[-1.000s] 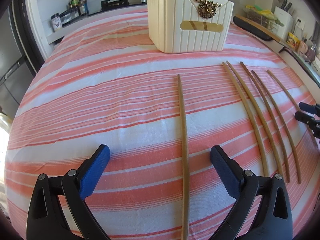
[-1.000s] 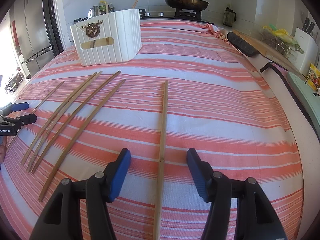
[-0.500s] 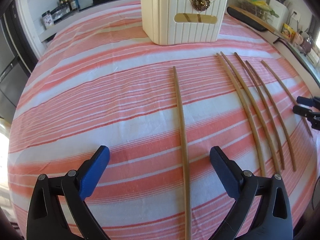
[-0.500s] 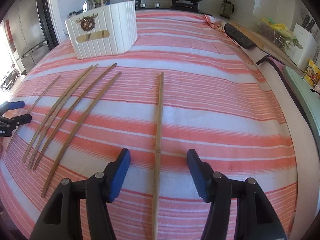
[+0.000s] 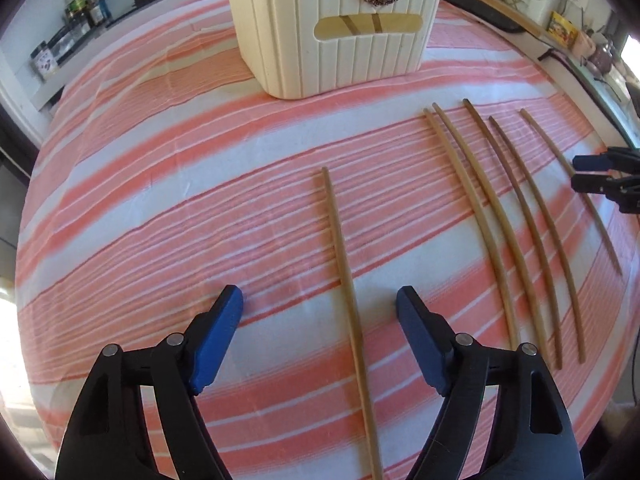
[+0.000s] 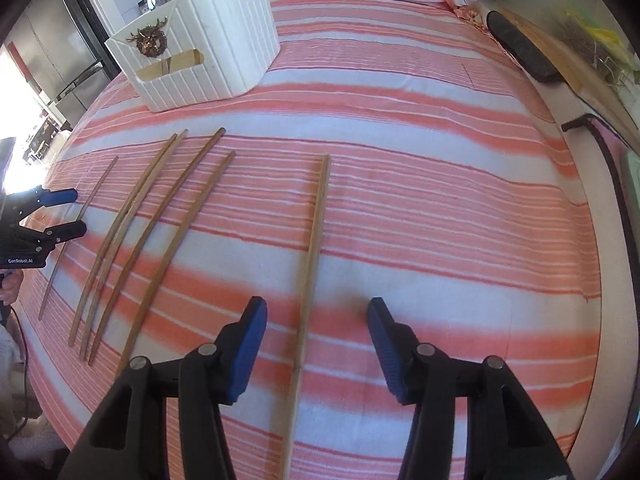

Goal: Organize utensils
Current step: 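Position the left tool and right tool each over a separate chopstick, then close the left tool on a chopstick while the right tool closes on another, then carry both chopsticks into the cream caddy and open both tools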

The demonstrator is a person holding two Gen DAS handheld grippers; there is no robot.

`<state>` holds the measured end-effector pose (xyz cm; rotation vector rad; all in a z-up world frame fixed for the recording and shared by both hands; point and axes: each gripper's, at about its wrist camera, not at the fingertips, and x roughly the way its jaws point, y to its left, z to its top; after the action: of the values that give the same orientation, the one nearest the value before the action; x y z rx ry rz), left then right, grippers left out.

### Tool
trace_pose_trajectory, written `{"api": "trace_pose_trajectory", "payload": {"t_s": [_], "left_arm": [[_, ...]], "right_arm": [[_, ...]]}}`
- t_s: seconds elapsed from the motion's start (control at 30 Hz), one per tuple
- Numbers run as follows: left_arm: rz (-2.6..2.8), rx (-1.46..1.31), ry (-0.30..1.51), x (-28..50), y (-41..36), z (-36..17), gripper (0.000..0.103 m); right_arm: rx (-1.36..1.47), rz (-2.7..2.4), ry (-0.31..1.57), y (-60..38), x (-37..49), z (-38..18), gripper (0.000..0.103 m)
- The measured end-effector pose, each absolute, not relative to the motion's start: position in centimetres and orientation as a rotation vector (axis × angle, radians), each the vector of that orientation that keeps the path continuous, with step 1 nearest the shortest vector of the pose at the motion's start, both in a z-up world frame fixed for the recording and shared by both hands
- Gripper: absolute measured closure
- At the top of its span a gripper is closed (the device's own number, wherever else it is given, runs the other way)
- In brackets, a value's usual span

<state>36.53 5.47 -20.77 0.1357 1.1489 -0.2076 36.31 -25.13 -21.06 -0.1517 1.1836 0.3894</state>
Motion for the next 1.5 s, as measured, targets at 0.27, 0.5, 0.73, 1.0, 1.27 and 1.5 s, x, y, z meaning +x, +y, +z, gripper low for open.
{"api": "trace_pose_trajectory", "payload": {"t_s": [0.27,0.5,0.73,1.0,1.27,1.5], "left_arm": [[-0.163,0.098,1.134,39.5,4.7,-20.2,0.074],[-0.165,-0.013,1.036,39.1,6.9,-17.8,0.100],[-0.228,-0.096,0.820,34.2,8.9,-10.3,0.100],[-0.273,-0.141,0.675,30.4,9.7,-5.4,0.100],[-0.280,-0.164,0.607,28.5,10.3,-2.9,0.100],[-0.300,-0.192,0.541,28.4,11.2,0.7,0.100]], "right_arm": [[-0.242,0.369,1.161,-21.1,41.4,-21.3,0.080],[-0.062,0.389,1.075,-22.6,42.0,-19.4,0.096],[0.004,0.490,0.814,-24.7,35.1,-10.5,0.096],[-0.011,0.521,0.647,-25.2,30.0,-5.0,0.096],[-0.013,0.534,0.542,-24.2,29.6,-2.2,0.096],[-0.031,0.532,0.495,-23.4,30.6,-0.7,0.096]]}}
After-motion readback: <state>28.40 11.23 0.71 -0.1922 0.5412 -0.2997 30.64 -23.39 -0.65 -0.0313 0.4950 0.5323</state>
